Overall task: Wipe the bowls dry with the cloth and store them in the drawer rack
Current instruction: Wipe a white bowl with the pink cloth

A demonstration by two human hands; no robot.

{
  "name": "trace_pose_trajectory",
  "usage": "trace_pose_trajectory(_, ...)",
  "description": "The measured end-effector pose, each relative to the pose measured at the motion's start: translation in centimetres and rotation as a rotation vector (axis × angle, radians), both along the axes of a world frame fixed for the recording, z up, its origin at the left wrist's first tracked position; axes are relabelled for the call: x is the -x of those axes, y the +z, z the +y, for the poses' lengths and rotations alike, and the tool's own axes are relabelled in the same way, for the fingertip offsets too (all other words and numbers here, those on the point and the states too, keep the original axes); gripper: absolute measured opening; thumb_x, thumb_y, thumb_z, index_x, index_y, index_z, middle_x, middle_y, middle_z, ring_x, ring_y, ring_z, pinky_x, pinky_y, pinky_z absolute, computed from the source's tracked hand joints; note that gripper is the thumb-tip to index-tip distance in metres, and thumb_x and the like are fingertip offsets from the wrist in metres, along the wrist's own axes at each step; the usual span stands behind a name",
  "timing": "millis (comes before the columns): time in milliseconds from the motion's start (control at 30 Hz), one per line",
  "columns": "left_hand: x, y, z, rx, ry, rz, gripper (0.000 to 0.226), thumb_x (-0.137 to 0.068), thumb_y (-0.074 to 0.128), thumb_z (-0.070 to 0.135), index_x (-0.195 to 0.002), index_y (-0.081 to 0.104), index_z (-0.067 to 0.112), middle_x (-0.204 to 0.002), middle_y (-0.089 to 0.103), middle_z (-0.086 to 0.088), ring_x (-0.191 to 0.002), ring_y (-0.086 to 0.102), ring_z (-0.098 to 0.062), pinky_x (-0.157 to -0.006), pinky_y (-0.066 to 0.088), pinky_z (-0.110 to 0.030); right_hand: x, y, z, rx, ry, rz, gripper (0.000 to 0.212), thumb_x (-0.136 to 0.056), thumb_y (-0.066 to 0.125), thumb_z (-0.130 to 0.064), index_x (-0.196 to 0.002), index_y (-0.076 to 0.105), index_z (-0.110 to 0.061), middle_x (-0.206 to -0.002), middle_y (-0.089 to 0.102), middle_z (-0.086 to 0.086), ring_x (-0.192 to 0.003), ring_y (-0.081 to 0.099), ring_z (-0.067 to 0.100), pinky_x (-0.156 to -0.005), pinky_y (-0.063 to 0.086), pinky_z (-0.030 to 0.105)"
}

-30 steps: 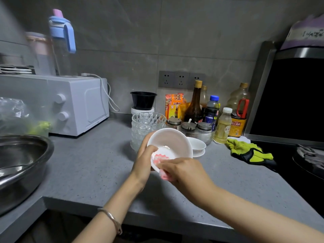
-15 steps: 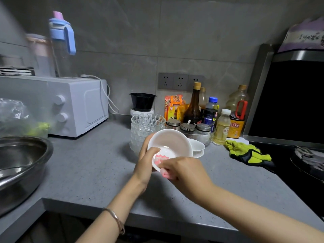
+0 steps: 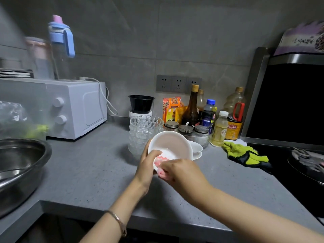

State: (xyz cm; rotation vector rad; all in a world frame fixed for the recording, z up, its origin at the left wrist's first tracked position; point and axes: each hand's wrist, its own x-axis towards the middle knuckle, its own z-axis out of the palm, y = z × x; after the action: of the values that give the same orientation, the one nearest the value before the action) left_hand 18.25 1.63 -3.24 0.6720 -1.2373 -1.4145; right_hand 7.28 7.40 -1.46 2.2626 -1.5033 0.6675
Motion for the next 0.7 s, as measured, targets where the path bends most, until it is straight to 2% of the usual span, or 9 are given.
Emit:
trace_pose_trajectory(67, -0.7, 0.4, 0.0, 0.028, 0.002, -0.052, 0.027, -0.091, 0.042, -0.002, -0.087, 0.059, 0.017, -0.069, 0.065, 0.007, -0.065, 0.061, 0.000, -0.055, 0.045, -0.009, 1.1, -0.5, 0.2, -0.188, 0.135, 0.057, 0.033, -0.086, 0.036, -0.039, -0.072, 0.059, -0.020, -0.074, 0.063, 0.004, -0.067, 0.056, 0.027, -0.058, 0.047, 0.035)
trace_pose_trajectory(167, -2.1, 1.0, -0.2, 0.028, -0.122, -0.216, 0.025, -0.092, 0.043, 0.001, -0.082, 0.061, 0.017, -0.067, 0.066, 0.008, -0.065, 0.060, -0.002, -0.061, 0.046, -0.012, 4.1, 0.8, -0.1, -0.157, 0.238, 0.380, 0.029, -0.084, 0.050, -0.035, -0.082, 0.074, -0.020, -0.093, 0.073, -0.006, -0.097, 0.066, 0.016, -0.082, 0.055, 0.032)
trace_pose_trajectory(233, -2.7, 1.1, -0.8, -0.024, -0.194, -0.285, 0.009, -0.082, 0.055, 0.017, -0.085, 0.064, 0.018, -0.070, 0.067, 0.004, -0.071, 0.060, -0.011, -0.069, 0.046, -0.024, 4.9, 1.9, -0.1, -0.157, 0.260, 0.487, 0.020, -0.074, 0.060, -0.029, -0.080, 0.076, -0.017, -0.091, 0.074, -0.003, -0.093, 0.068, 0.018, -0.083, 0.056, 0.034)
trace_pose_trajectory(267, -2.9, 1.0, -0.9, -0.045, -0.210, -0.293, 0.014, -0.074, 0.057, 0.024, -0.085, 0.065, 0.020, -0.069, 0.067, 0.004, -0.071, 0.060, -0.014, -0.068, 0.044, -0.027, 4.7, 2.0, -0.2, -0.178, 0.247, 0.505, 0.021, -0.070, 0.060, -0.024, -0.079, 0.075, -0.012, -0.088, 0.074, 0.003, -0.088, 0.070, 0.023, -0.080, 0.057, 0.038)
trace_pose_trajectory(367, -2.2, 0.6, -1.0, -0.045, -0.176, -0.190, 0.025, -0.069, 0.056, 0.022, -0.093, 0.063, 0.024, -0.074, 0.067, 0.004, -0.070, 0.061, -0.011, -0.057, 0.047, -0.022, 3.0, 1.2, -0.5, -0.091, 0.181, 0.357, 0.028, -0.082, 0.043, -0.023, -0.080, 0.068, -0.009, -0.076, 0.071, 0.012, -0.068, 0.067, 0.032, -0.060, 0.056, 0.042)
trace_pose_trajectory(467, -0.8, 0.0, -0.4, 0.021, -0.155, -0.074, 0.040, -0.065, 0.055, 0.020, -0.105, 0.060, 0.025, -0.081, 0.067, 0.004, -0.068, 0.062, -0.006, -0.054, 0.048, -0.020, 1.1, 0.1, -0.2, -0.080, 0.010, 0.058, 0.025, -0.092, 0.052, -0.033, -0.075, 0.062, -0.018, -0.070, 0.065, 0.008, -0.061, 0.055, 0.031, -0.053, 0.043, 0.036)
trace_pose_trajectory(567, -0.6, 0.2, 0.1, 0.065, -0.075, -0.053, 0.012, -0.083, 0.053, 0.007, -0.090, 0.060, 0.014, -0.073, 0.061, 0.001, -0.058, 0.059, 0.002, -0.054, 0.045, -0.011, 0.8, -0.1, 0.1, -0.209, 0.094, -0.036, 0.025, -0.089, 0.054, -0.026, -0.066, 0.048, -0.021, -0.063, 0.054, 0.002, -0.059, 0.042, 0.027, -0.052, 0.033, 0.034)
trace_pose_trajectory(633, -1.5, 0.6, -0.3, 0.055, -0.072, -0.135, 0.019, -0.087, 0.048, 0.002, -0.078, 0.059, 0.014, -0.068, 0.060, 0.004, -0.053, 0.056, 0.007, -0.054, 0.043, -0.008, 2.7, 0.0, 0.1, -0.177, 0.195, 0.214, 0.025, -0.088, 0.047, -0.030, -0.072, 0.063, -0.020, -0.077, 0.067, -0.003, -0.076, 0.061, 0.024, -0.065, 0.050, 0.033)
trace_pose_trajectory(700, -2.3, 0.8, -0.9, 0.026, -0.207, -0.254, 0.012, -0.074, 0.054, 0.016, -0.081, 0.064, 0.016, -0.072, 0.063, -0.001, -0.062, 0.060, -0.004, -0.059, 0.045, -0.017, 5.0, 0.7, -0.6, -0.070, 0.217, 0.494, 0.031, -0.082, 0.046, -0.038, -0.081, 0.074, -0.026, -0.096, 0.073, -0.010, -0.099, 0.066, 0.013, -0.092, 0.050, 0.031)
